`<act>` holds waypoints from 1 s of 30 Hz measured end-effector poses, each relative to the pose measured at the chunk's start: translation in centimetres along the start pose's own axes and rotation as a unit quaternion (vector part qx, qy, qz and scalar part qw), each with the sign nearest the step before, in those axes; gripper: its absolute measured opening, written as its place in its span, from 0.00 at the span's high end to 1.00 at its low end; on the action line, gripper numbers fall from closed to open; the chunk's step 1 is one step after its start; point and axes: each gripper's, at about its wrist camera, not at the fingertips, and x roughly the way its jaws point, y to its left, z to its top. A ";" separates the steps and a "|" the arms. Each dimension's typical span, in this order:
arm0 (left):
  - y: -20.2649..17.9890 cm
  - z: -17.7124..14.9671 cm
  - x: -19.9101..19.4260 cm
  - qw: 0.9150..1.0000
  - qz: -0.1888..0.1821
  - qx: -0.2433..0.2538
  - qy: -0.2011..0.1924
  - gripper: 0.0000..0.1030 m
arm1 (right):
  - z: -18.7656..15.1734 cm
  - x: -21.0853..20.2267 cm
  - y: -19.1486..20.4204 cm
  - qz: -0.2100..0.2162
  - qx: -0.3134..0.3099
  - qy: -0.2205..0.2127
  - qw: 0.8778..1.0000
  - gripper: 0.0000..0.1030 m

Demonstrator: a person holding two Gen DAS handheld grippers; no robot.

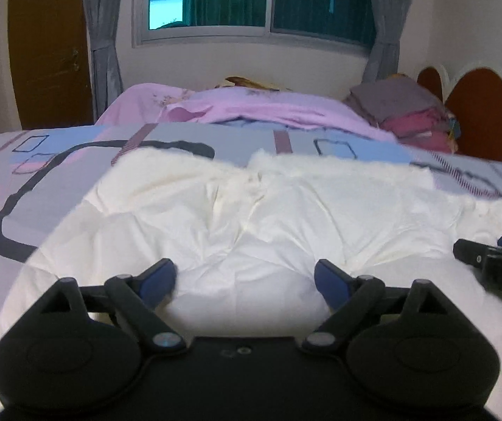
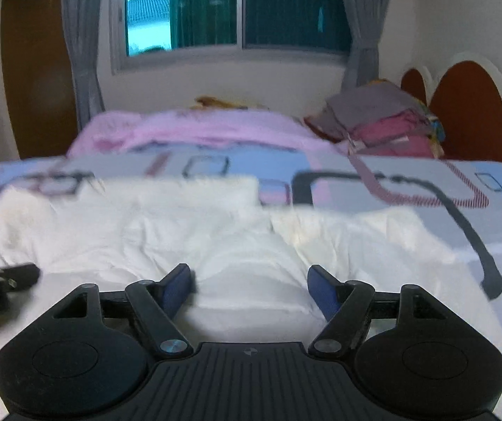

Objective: Fold large clothes

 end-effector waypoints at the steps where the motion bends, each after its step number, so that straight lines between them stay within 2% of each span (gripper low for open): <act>1: 0.0 -0.1 0.2 1.000 0.000 0.000 0.002 0.15 | -0.1 0.4 0.1 -0.001 -0.002 0.006 1.000 0.30; 9: 0.0 -0.1 1.3 1.000 0.005 0.002 0.020 0.13 | -0.5 2.1 0.4 -0.009 -0.021 0.028 0.999 0.30; 15: 0.2 0.5 -0.4 1.000 0.009 -0.004 0.029 0.14 | 0.5 -1.9 -0.8 0.015 0.002 0.003 1.000 0.30; 21: 0.9 0.7 -3.6 1.000 -0.003 0.005 0.015 0.12 | 0.0 -5.4 -1.2 0.016 -0.005 -0.012 1.000 0.30; 24: 2.0 0.1 -5.2 1.000 0.000 0.005 0.005 0.11 | -1.1 -6.8 -1.5 0.001 -0.008 -0.016 1.000 0.30; 27: 3.4 -1.0 -5.8 1.000 0.019 0.008 0.002 0.11 | -2.5 -7.8 -2.4 -0.023 -0.015 -0.020 0.999 0.30; 30: 5.3 -2.1 -4.9 0.999 0.040 -0.004 0.026 0.11 | -3.6 -8.2 -3.7 -0.047 -0.001 -0.013 0.999 0.30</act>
